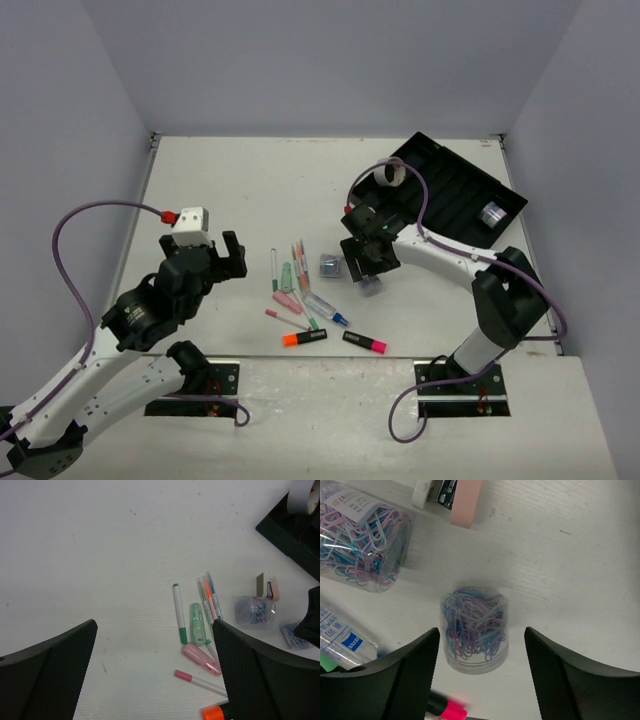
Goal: Sort the stationery into containers
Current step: Pick up the stationery from the center of the board.
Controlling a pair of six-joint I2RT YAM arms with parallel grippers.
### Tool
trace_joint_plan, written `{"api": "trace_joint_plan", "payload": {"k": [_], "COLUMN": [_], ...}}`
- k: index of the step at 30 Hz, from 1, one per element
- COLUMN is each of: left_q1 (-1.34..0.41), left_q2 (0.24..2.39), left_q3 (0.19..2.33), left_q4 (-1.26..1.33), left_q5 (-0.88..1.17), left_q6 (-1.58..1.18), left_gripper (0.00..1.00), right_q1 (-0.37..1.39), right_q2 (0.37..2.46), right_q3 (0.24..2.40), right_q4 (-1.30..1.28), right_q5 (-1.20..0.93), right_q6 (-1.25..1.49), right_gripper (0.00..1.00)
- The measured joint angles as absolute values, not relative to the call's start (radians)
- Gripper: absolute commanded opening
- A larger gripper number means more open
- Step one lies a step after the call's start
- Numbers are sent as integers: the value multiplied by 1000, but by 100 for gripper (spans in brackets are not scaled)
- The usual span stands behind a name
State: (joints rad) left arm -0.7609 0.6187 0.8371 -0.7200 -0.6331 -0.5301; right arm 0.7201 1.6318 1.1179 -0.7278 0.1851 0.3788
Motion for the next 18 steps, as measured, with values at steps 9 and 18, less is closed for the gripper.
{"api": "trace_joint_plan", "payload": {"k": [9,18], "left_q1": [-760,-760], "left_q2": [639,640], "left_q3": [837,837], "left_q4": [-720,-720], "left_q5": [-633,-633], "left_q6": [-530,-530], "left_gripper": [100,100], "right_q1": [726,726], "right_q2": [1658,1697], "right_q3": [1105,1110], "right_q4": [-711,-711], "right_q5": [139,159], "right_q6": [389,405], "right_gripper": [58,43]}}
